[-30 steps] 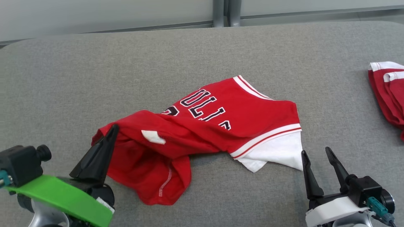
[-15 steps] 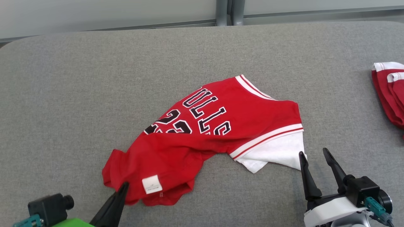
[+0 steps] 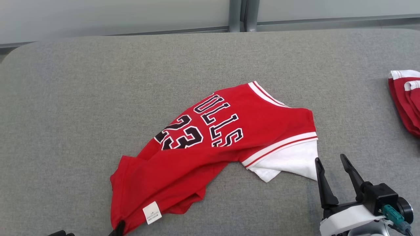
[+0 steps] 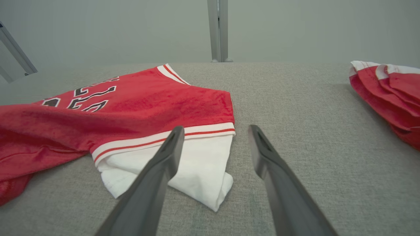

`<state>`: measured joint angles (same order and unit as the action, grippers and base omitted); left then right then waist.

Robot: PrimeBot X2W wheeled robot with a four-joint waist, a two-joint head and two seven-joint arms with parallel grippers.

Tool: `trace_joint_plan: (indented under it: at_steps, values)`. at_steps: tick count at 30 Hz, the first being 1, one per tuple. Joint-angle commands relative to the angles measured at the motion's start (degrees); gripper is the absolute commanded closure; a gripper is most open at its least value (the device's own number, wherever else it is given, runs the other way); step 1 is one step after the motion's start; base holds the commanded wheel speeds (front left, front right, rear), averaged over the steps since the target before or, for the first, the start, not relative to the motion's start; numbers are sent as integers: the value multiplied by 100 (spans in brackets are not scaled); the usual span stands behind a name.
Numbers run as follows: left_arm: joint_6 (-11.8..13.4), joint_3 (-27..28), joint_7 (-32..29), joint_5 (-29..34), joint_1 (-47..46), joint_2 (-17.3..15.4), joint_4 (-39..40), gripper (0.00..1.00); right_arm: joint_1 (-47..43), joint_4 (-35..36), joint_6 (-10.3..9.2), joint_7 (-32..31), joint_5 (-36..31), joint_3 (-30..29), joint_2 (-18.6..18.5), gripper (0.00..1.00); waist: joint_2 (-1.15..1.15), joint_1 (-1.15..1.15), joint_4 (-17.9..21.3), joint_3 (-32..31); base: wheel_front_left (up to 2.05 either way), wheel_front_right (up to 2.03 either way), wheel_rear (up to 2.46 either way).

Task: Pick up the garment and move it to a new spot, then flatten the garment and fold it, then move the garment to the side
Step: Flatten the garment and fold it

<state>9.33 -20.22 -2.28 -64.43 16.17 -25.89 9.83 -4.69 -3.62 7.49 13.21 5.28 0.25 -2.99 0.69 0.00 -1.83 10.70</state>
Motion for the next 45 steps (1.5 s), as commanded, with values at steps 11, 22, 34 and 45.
trace_joint_plan:
  at_steps: [11, 22, 34, 45]
  values:
    - [-443, 39, 255, -161, -56, 208, -506, 0, -121, 106, 0, -93, -17, -16, -27, 0, -69, 0, -67, -28, 0, 0, 0]
    - [99, 361, 913, 620, -204, -27, -287, 0, -158, 292, 0, -119, -37, -174, -56, 0, -69, 0, -15, -98, 0, 0, 0]
    - [399, 327, 1553, 1577, -628, 34, -86, 0, -212, 272, 0, 20, 11, -493, -43, 0, -69, 0, 140, -348, 0, 0, 0]
    - [-3, 372, 1752, 2739, -958, 440, -659, 0, -319, -160, 0, 181, 9, -448, -196, 0, -69, 0, 257, -694, 0, 0, 0]
